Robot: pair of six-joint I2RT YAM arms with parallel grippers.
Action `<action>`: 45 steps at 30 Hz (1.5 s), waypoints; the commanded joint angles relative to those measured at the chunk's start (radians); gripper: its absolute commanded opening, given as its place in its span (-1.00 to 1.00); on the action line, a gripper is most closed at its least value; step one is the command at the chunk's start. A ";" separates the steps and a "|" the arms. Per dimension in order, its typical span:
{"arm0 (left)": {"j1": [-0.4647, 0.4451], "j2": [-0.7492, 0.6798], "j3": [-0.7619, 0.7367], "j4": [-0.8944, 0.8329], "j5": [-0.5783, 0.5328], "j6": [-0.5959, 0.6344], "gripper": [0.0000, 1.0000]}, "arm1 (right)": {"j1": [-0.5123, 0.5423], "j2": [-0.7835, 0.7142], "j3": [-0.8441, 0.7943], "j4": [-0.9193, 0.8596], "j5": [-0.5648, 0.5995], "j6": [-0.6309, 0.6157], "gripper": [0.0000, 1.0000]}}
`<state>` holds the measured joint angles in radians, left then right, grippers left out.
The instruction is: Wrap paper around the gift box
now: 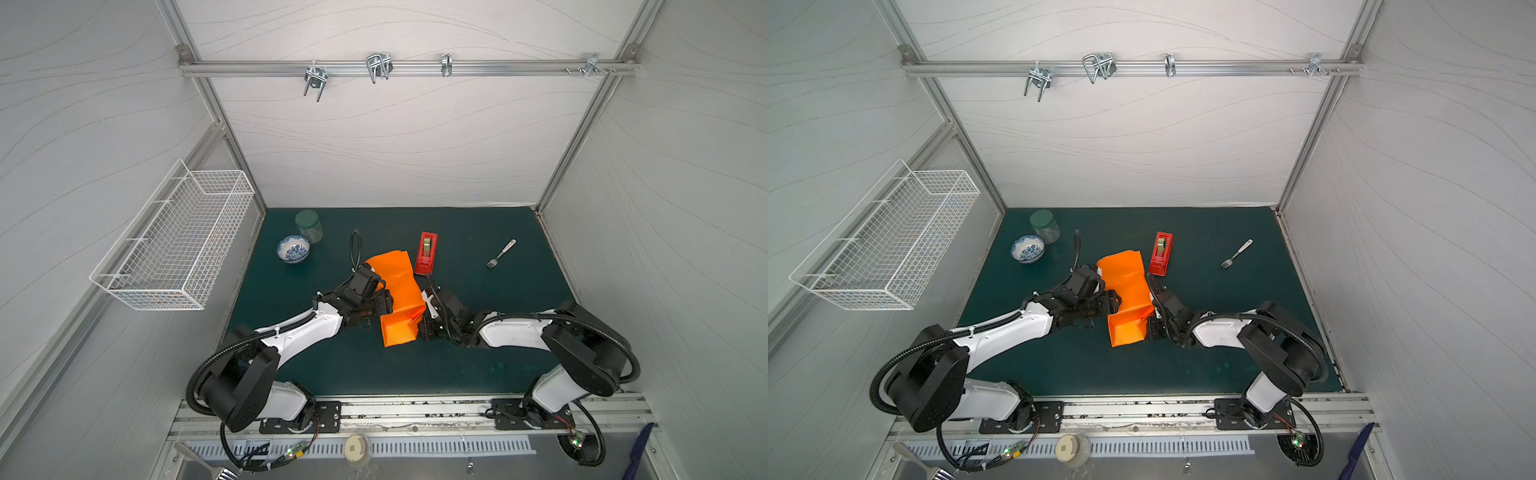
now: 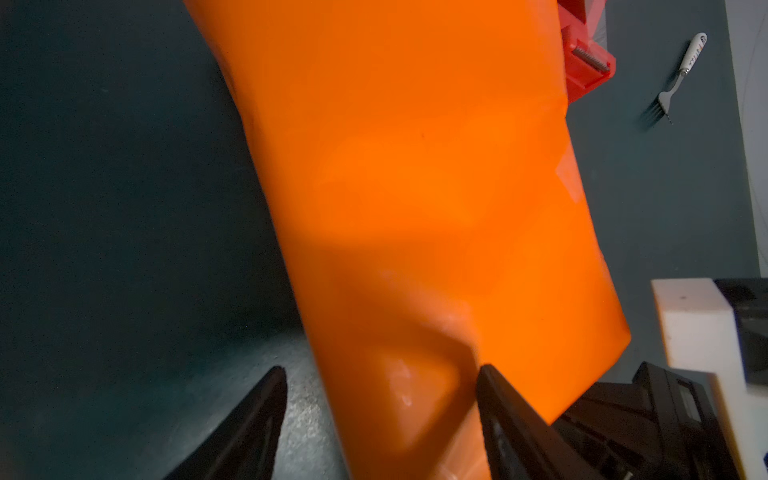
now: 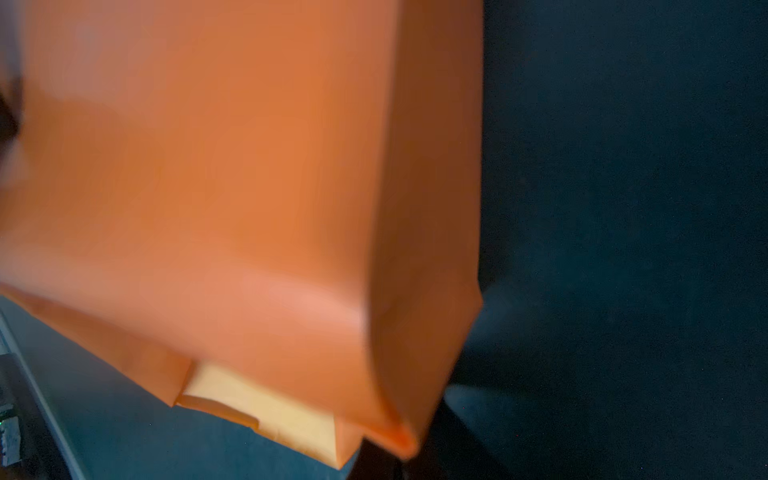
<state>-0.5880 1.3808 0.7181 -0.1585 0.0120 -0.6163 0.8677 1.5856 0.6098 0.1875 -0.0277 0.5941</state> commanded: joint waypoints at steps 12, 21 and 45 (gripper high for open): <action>0.003 0.003 -0.007 -0.078 -0.007 0.021 0.46 | -0.045 0.051 0.023 -0.080 0.040 -0.014 -1.00; 0.002 0.006 0.072 -0.114 -0.009 0.038 0.48 | -0.065 -0.047 0.008 -0.102 -0.027 -0.056 -0.94; -0.027 -0.468 -0.219 -0.289 0.050 -0.139 -0.53 | -0.100 -0.275 0.065 -0.327 -0.238 -0.179 0.05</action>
<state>-0.6010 0.9253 0.5137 -0.4835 0.0269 -0.7052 0.7567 1.2961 0.6476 -0.1024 -0.2298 0.4435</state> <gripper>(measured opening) 0.249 0.525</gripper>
